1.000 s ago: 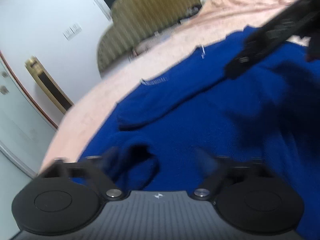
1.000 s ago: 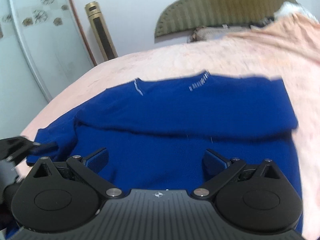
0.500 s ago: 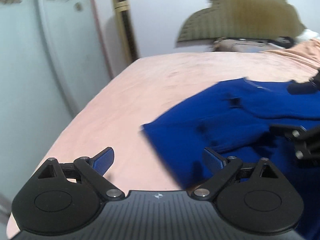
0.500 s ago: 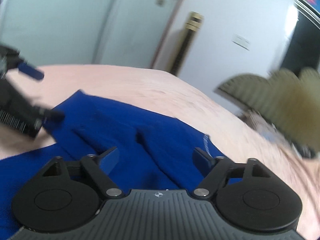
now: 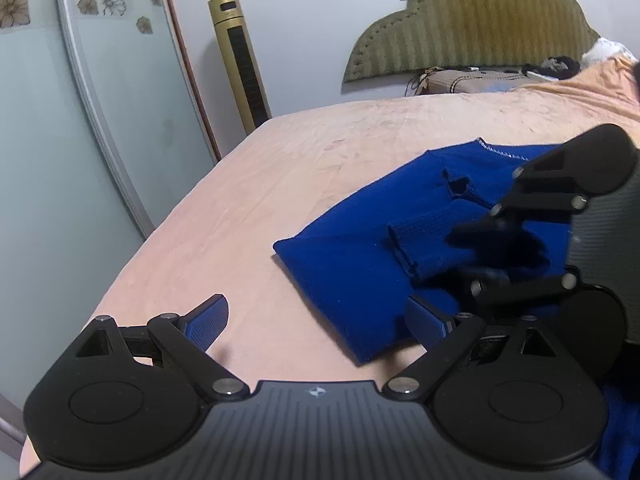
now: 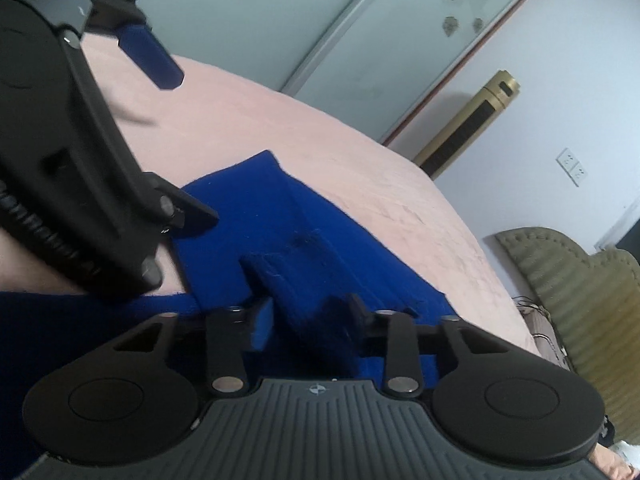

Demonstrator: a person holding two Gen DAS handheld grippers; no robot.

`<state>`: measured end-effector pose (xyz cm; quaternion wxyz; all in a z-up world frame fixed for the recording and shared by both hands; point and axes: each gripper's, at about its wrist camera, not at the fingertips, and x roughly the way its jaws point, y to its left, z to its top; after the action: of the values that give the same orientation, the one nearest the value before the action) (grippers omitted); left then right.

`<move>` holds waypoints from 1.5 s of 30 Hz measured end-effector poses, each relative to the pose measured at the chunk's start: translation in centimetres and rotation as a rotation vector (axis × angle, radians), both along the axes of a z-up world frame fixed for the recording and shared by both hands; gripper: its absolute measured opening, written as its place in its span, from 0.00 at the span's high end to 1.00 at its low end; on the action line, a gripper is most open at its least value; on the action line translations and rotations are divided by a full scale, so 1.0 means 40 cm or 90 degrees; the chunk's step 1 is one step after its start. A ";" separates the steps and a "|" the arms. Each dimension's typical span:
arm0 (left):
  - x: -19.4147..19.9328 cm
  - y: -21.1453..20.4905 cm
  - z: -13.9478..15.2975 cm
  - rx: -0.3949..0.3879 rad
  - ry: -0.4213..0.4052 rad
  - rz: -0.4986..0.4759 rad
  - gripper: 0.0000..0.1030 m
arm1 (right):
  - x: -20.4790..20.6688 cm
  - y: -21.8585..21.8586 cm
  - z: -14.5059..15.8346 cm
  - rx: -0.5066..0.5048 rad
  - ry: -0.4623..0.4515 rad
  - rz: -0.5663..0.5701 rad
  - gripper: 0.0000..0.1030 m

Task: Fold small clothes

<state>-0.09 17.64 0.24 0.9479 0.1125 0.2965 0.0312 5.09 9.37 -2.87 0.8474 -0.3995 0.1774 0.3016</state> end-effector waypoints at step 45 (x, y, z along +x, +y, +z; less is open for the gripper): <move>0.319 -0.255 -0.023 0.142 -0.048 -0.088 0.06 | 0.102 -0.965 0.042 0.720 0.092 -0.614 0.95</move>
<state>12.67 7.46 -0.67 0.9399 0.2362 0.2466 0.0030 9.16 -29.22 -1.19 0.9480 0.2404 0.2059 -0.0331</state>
